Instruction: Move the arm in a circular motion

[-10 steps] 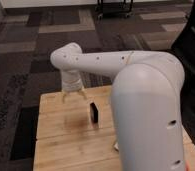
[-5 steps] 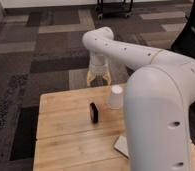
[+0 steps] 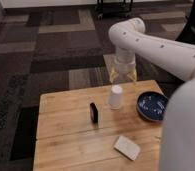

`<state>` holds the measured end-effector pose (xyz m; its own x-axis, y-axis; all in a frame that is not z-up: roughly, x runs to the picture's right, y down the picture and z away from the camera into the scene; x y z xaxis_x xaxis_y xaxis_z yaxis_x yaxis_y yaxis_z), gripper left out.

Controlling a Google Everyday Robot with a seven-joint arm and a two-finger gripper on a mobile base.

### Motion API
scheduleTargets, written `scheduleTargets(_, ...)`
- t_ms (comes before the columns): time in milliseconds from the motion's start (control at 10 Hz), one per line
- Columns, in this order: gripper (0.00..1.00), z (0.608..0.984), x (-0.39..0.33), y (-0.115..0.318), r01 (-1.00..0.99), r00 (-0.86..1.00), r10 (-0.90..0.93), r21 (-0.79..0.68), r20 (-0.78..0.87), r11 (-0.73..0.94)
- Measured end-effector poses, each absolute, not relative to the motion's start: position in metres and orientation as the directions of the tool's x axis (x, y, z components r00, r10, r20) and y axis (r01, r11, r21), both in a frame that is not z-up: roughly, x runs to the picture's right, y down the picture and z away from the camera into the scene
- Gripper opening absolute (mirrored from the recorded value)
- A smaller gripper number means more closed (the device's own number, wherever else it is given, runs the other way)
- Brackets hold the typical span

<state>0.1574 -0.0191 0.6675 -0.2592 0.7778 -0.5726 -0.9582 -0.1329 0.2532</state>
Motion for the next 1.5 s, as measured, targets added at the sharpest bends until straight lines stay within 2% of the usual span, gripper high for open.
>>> scheduleTargets(300, 0.65, 0.59, 0.141, 0.039, -0.921, -0.344, 0.78, 0.349, -0.523, -0.172)
scheduleTargets(400, 0.65, 0.56, 0.101, 0.055, -0.925, -0.322, 0.794, 0.349, -0.515, -0.148)
scheduleTargets(600, 0.65, 0.537, 0.044, 0.074, -0.948, -0.227, 0.793, 0.314, -0.565, -0.048)
scheduleTargets(700, 0.65, 0.533, -0.005, 0.083, -0.967, -0.121, 0.781, 0.249, -0.613, 0.045)
scheduleTargets(800, 0.65, 0.538, -0.053, 0.09, -0.979, 0.002, 0.758, 0.153, -0.652, 0.134)
scheduleTargets(1000, 0.65, 0.572, -0.145, 0.094, -0.941, 0.3, 0.674, -0.091, -0.676, 0.327)
scheduleTargets(1100, 0.65, 0.581, -0.158, 0.092, -0.925, 0.348, 0.658, -0.132, -0.668, 0.356)
scheduleTargets(1200, 0.65, 0.614, -0.184, 0.081, -0.879, 0.459, 0.616, -0.226, -0.64, 0.42)
scheduleTargets(1400, 0.65, 0.674, -0.185, 0.043, -0.844, 0.531, 0.605, -0.309, -0.593, 0.438)
scheduleTargets(1500, 0.65, 0.682, -0.182, 0.035, -0.844, 0.532, 0.61, -0.316, -0.587, 0.433)
